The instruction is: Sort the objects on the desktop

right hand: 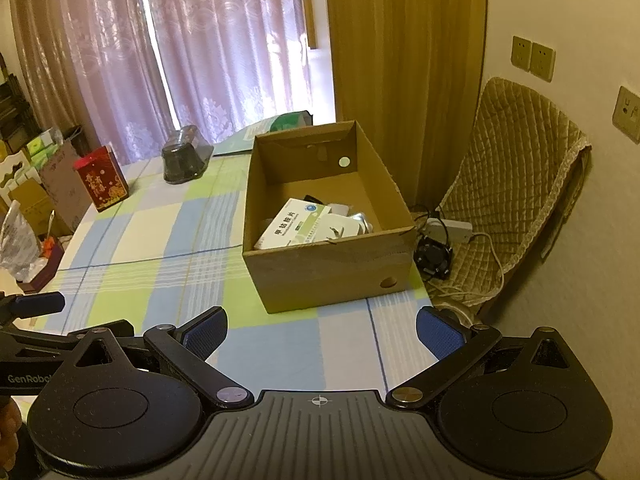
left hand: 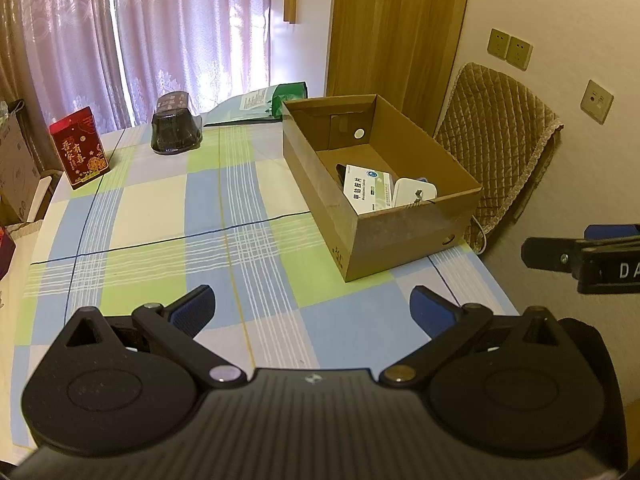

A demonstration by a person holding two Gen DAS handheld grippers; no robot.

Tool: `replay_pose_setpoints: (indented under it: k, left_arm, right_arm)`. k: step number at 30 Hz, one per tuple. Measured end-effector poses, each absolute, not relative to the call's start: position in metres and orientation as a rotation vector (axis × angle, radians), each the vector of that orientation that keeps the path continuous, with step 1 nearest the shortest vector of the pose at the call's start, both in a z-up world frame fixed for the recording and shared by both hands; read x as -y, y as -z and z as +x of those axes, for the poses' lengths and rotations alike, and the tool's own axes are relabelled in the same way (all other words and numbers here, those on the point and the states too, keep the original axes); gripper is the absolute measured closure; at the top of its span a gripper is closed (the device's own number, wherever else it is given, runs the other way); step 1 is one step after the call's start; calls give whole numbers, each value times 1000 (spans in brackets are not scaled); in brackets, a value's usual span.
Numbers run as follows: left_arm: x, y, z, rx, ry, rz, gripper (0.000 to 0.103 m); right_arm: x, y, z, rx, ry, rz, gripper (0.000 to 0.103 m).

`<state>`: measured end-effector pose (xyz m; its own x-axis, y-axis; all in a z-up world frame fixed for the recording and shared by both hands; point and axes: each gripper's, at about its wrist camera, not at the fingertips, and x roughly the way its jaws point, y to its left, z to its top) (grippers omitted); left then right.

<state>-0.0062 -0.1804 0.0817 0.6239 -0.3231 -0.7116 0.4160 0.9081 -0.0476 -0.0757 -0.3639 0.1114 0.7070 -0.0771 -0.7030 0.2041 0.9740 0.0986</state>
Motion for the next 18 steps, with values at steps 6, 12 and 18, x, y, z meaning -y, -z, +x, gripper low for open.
replay_pose_setpoints:
  k: [6,12,18]
  left_arm:
    - [179,-83,-11,-786,427,124,1]
    - [177,-85,-14,-780,429,124,1]
    - [175,-86,-16,-777,430,121,1]
  right_arm:
    - [361,-116,-80,-759,153,168,0]
    - [358,-119,-84,-754,156,165,0]
    - [355,-122,-86,-752,156,165,0]
